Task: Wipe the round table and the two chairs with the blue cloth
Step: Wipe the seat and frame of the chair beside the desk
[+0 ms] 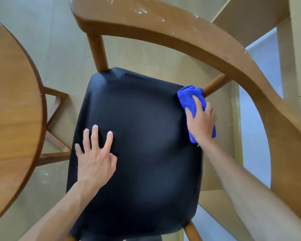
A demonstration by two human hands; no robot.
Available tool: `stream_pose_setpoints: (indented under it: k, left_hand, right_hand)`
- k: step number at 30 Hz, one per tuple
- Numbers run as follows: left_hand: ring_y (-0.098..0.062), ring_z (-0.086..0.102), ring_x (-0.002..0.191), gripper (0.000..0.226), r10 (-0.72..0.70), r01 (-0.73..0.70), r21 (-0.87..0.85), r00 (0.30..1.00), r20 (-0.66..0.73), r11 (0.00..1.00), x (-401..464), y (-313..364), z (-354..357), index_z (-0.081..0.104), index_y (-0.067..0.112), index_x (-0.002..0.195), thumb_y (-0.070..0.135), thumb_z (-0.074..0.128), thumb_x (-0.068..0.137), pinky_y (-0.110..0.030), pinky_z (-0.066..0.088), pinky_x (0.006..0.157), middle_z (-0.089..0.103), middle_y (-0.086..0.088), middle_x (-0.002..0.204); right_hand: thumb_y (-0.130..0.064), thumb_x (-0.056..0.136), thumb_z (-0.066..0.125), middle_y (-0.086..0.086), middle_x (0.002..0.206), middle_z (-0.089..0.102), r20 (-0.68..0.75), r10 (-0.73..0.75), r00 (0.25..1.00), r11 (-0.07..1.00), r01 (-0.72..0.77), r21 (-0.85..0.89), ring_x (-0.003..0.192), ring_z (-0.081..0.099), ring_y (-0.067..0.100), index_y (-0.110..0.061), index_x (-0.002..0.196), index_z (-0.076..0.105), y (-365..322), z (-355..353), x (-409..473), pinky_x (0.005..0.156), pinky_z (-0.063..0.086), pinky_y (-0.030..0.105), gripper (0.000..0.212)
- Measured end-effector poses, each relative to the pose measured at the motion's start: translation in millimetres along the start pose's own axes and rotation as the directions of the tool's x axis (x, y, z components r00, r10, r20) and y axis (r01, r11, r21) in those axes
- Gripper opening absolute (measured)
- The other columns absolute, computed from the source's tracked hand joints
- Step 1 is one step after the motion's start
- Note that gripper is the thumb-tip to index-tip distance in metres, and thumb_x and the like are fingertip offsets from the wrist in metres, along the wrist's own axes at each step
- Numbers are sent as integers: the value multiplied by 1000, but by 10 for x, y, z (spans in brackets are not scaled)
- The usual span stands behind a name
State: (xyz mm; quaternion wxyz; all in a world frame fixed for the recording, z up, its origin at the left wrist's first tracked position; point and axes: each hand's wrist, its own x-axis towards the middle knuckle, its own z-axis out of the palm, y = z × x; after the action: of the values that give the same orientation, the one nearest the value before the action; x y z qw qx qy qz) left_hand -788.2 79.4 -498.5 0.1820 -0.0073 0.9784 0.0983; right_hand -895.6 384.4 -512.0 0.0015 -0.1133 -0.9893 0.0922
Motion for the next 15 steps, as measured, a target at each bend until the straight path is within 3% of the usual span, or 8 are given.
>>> stream_pose_setpoints:
  k: [3, 6, 7, 9, 10, 11, 13, 15]
  left_hand:
    - [-48, 30, 132, 50, -21, 20, -26, 999, -45, 999, 65, 18, -66, 55, 10, 127, 26, 55, 79, -68, 42, 85, 34, -28, 143]
    - [-46, 17, 141, 59, -43, 41, -58, 999, -31, 998, 250, 36, -144, 43, 17, 141, 29, 61, 85, -71, 34, 95, 19, -23, 154]
    - [-44, 9, 144, 66, -51, 51, -70, 999, -6, 996, 341, 39, -175, 34, 22, 147, 34, 60, 87, -71, 30, 98, 10, -20, 157]
    - [-39, -6, 146, 75, -70, 75, -92, 996, 63, 993, 522, 22, -220, 13, 32, 152, 48, 52, 90, -69, 24, 104, -9, -12, 159]
    - [-38, -11, 145, 79, -65, 74, -84, 992, 106, 994, 584, 3, -227, 4, 34, 152, 55, 48, 90, -67, 24, 106, -16, -10, 158]
    - [-38, -14, 145, 84, -49, 58, -62, 988, 145, 996, 617, -20, -226, -3, 35, 151, 59, 47, 89, -66, 24, 107, -22, -9, 157]
    - [-39, -18, 144, 96, -3, 6, -13, 980, 197, 1000, 617, -68, -222, -12, 34, 150, 65, 51, 84, -63, 26, 108, -31, -11, 154]
    - [-40, -21, 143, 107, 13, -14, 4, 975, 220, 1000, 598, -96, -214, -17, 33, 149, 67, 57, 79, -62, 27, 109, -36, -11, 151]
  right_hand:
    - [-36, 92, 56, 20, 131, 47, -58, 158, 986, 987, -159, -20, 108, 47, 41, -20, 138, 49, -375, 96, -263, 89, 36, 46, 49]
    - [-36, 84, 59, 22, 129, 49, 14, -227, 974, 974, 226, 17, 98, 52, 40, -21, 130, 57, -605, 114, -1197, 79, 40, 44, 49]
    - [-35, 80, 59, 20, 130, 47, 79, -428, 900, 904, 426, 47, 98, 52, 38, -24, 129, 56, -588, 107, -1536, 79, 40, 44, 50]
    - [-28, 78, 60, 13, 131, 45, 202, -757, 621, 649, 749, 134, 98, 53, 31, -31, 128, 54, -389, 72, -1881, 80, 41, 42, 51]
    - [-25, 79, 59, 11, 130, 47, 232, -828, 511, 552, 816, 171, 97, 53, 28, -33, 128, 54, -281, 52, -1840, 80, 41, 40, 50]
    - [-23, 80, 58, 10, 130, 48, 238, -846, 478, 521, 836, 171, 97, 52, 27, -34, 127, 53, -207, 43, -1715, 79, 40, 39, 49]
    - [-25, 81, 58, 10, 129, 48, 153, -785, 600, 616, 781, 101, 98, 51, 29, -33, 128, 52, -168, 56, -1375, 78, 40, 41, 48]
    - [-25, 82, 59, 14, 126, 53, 34, -563, 826, 827, 561, 45, 95, 53, 35, -28, 127, 54, -282, 102, -1024, 75, 43, 42, 45]
